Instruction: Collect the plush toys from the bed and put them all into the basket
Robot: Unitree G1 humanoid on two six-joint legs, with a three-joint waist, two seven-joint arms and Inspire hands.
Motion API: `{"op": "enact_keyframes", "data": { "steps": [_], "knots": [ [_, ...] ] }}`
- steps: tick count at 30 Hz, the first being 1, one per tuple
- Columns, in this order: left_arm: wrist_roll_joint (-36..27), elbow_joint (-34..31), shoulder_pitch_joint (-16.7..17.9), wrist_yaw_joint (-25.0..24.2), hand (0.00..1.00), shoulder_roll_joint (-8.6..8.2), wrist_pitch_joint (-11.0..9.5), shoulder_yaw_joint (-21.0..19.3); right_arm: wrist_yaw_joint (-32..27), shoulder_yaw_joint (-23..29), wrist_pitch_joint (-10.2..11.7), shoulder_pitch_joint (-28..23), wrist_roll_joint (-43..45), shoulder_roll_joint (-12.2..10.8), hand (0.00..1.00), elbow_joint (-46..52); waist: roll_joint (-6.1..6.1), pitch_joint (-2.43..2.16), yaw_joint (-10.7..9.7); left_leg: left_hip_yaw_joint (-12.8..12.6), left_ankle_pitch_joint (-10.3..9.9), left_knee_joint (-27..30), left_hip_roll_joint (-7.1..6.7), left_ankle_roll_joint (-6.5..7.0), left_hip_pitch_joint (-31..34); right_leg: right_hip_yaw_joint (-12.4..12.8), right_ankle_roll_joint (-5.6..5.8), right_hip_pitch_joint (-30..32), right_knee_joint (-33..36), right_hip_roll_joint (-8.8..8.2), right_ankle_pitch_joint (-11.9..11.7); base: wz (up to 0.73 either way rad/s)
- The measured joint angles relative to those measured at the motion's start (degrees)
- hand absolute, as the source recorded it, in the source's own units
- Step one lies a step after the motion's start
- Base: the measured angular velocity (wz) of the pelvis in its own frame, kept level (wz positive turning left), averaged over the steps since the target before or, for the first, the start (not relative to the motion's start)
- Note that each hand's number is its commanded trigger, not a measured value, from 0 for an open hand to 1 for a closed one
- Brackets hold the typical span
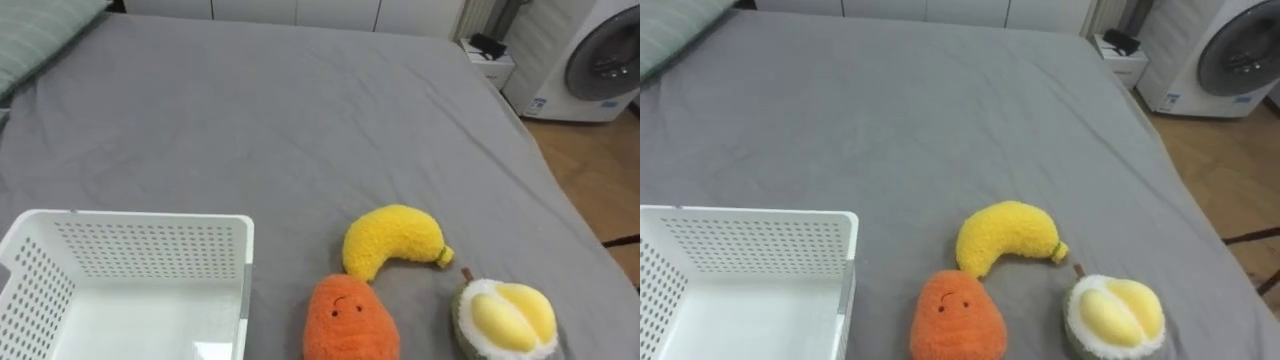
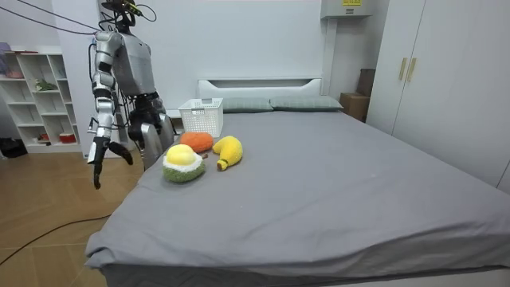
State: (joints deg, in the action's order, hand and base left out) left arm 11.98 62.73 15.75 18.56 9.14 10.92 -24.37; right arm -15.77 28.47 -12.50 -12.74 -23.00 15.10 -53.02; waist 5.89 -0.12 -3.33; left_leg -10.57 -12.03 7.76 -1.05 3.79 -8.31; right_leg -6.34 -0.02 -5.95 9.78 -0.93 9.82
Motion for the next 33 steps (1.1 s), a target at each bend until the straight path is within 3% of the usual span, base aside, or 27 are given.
{"op": "enact_keyframes", "data": {
  "steps": [2,5,8,11,14,24,30,33],
  "knots": [
    [0.1,-0.6,-0.1,0.5,0.00,0.19,-0.2,0.9,-2.4,-0.2,1.5,0.4,4.6,0.0,0.00,10.3,0.02,0.01,-0.3,-0.2,0.0,0.0,0.13,-0.05,0.1,0.5,-0.12,0.2,-0.1,0.17,-0.1,-0.07],
    [0.1,-1.2,-0.7,1.0,0.00,0.35,-0.6,3.8,-4.3,-1.6,1.9,0.3,11.4,-0.3,0.00,23.1,-0.15,-0.05,0.0,-0.3,0.0,-0.1,0.23,-0.10,0.8,0.3,-0.18,0.8,0.0,0.22,-0.2,0.00],
    [0.0,-1.2,-1.3,1.0,0.00,-0.04,-0.5,5.3,-5.6,-4.9,2.7,0.9,20.2,-0.8,0.00,31.6,-0.83,-0.36,0.5,-0.6,0.1,0.0,0.34,-0.20,1.0,0.8,-0.34,1.3,0.1,0.40,-0.4,-0.06],
    [0.1,-1.4,-1.3,1.0,0.00,-0.49,-0.5,7.7,-6.8,-8.0,3.3,1.1,25.3,-1.1,0.00,38.4,-1.06,-0.26,1.3,-0.8,0.0,-0.2,0.40,-0.22,1.2,0.6,-0.35,1.3,0.2,0.40,-0.4,0.00],
    [0.0,-1.7,-1.2,1.0,0.00,-0.50,-0.7,9.8,-7.0,-11.3,4.2,2.0,26.7,-1.1,0.00,39.8,-1.10,-0.20,2.2,-0.8,0.0,-0.2,0.40,-0.21,1.2,0.1,-0.33,1.2,0.2,0.30,-0.5,0.02],
    [0.2,-1.2,0.5,0.9,0.00,-0.73,-0.9,9.9,-0.2,-16.9,4.1,2.2,34.5,-1.2,0.00,38.3,-2.00,0.20,2.8,0.1,0.0,0.0,0.35,-0.19,1.6,-0.4,-0.33,0.9,0.2,0.14,-0.5,0.05],
    [1.6,-3.2,1.0,-1.3,0.00,-0.98,0.0,9.7,6.0,-18.4,3.6,2.2,35.1,-1.3,0.00,29.5,-2.22,0.13,3.7,0.9,0.0,0.1,0.25,-0.18,1.7,-1.2,-0.33,0.5,0.0,-0.02,-0.5,0.06],
    [2.1,-3.9,1.5,-1.4,0.00,-1.04,0.4,9.9,7.9,-19.3,2.9,2.5,37.2,-1.2,0.00,22.9,-1.74,-0.03,3.7,2.1,0.0,0.2,0.11,-0.17,1.7,-2.2,-0.31,0.1,-0.2,-0.07,-0.5,0.15]
  ]
}}
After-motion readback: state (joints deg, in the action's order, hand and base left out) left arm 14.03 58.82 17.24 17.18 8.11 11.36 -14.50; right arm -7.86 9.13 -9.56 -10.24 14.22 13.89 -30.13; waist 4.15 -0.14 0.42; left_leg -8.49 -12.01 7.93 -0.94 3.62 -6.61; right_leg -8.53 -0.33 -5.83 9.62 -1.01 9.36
